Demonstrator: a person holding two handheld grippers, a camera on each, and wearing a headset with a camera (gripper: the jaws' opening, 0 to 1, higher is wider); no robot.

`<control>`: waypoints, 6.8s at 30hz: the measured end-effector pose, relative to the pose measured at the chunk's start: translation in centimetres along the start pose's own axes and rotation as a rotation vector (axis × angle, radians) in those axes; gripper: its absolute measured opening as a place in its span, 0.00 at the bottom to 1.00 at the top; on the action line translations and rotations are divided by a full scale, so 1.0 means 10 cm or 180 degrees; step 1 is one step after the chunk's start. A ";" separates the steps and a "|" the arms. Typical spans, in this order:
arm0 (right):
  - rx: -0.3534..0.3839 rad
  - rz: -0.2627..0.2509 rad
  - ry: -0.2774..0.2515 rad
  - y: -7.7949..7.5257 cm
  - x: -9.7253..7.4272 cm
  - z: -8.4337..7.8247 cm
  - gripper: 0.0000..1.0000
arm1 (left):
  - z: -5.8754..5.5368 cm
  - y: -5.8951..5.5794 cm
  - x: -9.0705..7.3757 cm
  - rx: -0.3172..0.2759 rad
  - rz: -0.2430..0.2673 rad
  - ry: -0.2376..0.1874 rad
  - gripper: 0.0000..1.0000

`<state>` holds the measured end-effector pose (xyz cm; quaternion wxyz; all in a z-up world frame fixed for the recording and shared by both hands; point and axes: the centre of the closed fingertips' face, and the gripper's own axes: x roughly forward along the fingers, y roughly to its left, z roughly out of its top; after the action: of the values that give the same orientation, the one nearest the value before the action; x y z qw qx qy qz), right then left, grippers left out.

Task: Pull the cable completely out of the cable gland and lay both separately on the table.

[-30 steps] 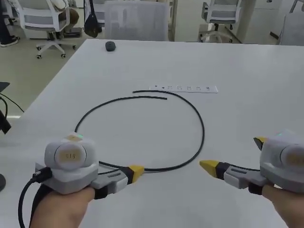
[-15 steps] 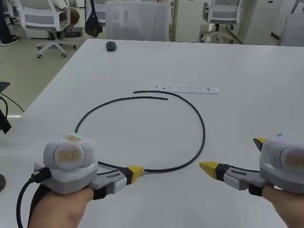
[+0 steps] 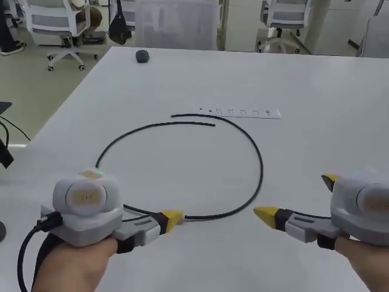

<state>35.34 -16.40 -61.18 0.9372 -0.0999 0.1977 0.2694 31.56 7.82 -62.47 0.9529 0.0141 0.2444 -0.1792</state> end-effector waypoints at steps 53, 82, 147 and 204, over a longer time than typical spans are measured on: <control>-0.1705 0.2205 0.1056 1.62 0.93 -0.19 0.51 | 0.01 0.07 -0.06 0.0039 -0.0051 -0.0015 0.80; -0.2084 0.2613 0.1397 1.86 1.19 -0.43 0.23 | -0.05 0.05 0.04 -0.0018 -0.0062 -0.0002 0.79; -0.1518 0.2099 0.1161 1.27 0.30 0.28 0.08 | 0.52 -0.57 -0.27 0.0799 -0.0785 -0.0373 0.21; -0.1378 0.2663 0.0881 1.44 -0.60 0.70 0.08 | 0.84 -1.50 -0.74 0.1777 -0.2901 -0.0832 0.36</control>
<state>25.07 -5.10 -53.52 0.6713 -0.2393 0.2831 0.6418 24.16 -4.64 -50.65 0.7613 0.1367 0.0486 -0.6320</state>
